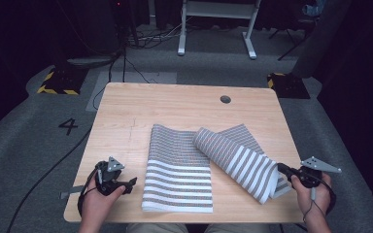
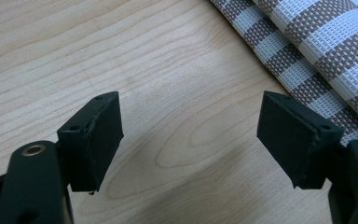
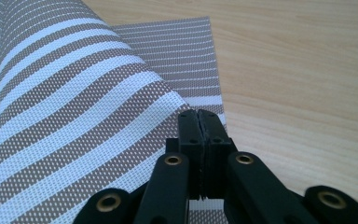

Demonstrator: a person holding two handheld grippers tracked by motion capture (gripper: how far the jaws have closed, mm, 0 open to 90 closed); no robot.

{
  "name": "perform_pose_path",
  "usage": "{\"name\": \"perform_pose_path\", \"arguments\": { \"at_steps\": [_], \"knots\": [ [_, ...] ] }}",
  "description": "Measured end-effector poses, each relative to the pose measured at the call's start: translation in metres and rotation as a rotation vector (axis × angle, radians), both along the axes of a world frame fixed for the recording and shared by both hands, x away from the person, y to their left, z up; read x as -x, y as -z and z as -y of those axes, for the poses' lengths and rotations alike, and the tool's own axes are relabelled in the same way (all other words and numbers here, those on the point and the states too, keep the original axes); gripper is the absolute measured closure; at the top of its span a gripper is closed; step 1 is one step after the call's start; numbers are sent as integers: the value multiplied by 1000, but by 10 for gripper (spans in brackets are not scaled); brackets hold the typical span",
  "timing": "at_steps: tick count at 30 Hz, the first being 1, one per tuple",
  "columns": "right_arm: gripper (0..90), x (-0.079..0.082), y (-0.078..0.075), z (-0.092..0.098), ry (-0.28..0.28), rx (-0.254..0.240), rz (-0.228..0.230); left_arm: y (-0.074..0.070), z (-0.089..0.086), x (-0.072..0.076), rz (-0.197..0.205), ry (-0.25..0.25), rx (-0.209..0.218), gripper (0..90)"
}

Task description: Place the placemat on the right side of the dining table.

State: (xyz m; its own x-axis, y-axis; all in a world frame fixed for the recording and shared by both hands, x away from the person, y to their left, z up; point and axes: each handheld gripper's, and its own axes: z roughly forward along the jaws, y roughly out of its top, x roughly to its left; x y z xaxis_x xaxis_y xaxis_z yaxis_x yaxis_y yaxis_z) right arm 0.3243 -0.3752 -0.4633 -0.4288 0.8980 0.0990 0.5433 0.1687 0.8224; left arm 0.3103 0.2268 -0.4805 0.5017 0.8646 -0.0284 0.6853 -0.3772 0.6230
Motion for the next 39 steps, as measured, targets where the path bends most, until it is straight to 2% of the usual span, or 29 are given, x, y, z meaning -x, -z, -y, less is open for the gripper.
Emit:
{"name": "perform_pose_path", "arguments": {
  "at_steps": [4, 7, 10, 11, 13, 14, 19, 20, 21, 26, 32, 34, 39],
  "knots": [
    [883, 6, 6, 1, -10, -10, -17, 1, 1, 0, -7, 7, 0, 226],
    [864, 10, 15, 0, -25, 10, -49, 1, 2, 0, -4, 1, -1, 226],
    [845, 13, 17, -1, -30, 4, -46, 0, 1, 0, -3, 2, -2, 226],
    [793, 15, 15, -1, -32, -3, -36, 0, 0, 0, -4, 1, -3, 226],
    [759, 16, 13, -1, -30, -3, -27, 1, 1, 0, -6, 0, -1, 226],
    [699, 18, 11, 0, -25, -18, -23, 1, 1, 0, -7, 1, 0, 226],
    [560, 25, -5, 3, -29, -67, 24, 1, 0, 0, -6, 3, 0, 226],
    [560, 25, -5, 3, -29, -67, 24, 1, 0, 0, -6, 3, 0, 226],
    [522, 27, -8, 3, -32, -63, 30, 1, 0, 0, -6, 2, 3, 226],
    [491, 32, -11, 3, -43, -68, 28, 1, -1, 1, -12, 6, 5, 226],
    [474, 44, -17, 0, -64, -52, 24, 1, -1, 1, -10, 2, 0, 226],
    [471, 53, -20, 2, -80, -73, 29, 0, -1, 1, -12, 6, 2, 226],
    [477, 67, -28, 4, -100, -66, 44, 1, -1, 1, -10, 1, -5, 226]
  ]
}}
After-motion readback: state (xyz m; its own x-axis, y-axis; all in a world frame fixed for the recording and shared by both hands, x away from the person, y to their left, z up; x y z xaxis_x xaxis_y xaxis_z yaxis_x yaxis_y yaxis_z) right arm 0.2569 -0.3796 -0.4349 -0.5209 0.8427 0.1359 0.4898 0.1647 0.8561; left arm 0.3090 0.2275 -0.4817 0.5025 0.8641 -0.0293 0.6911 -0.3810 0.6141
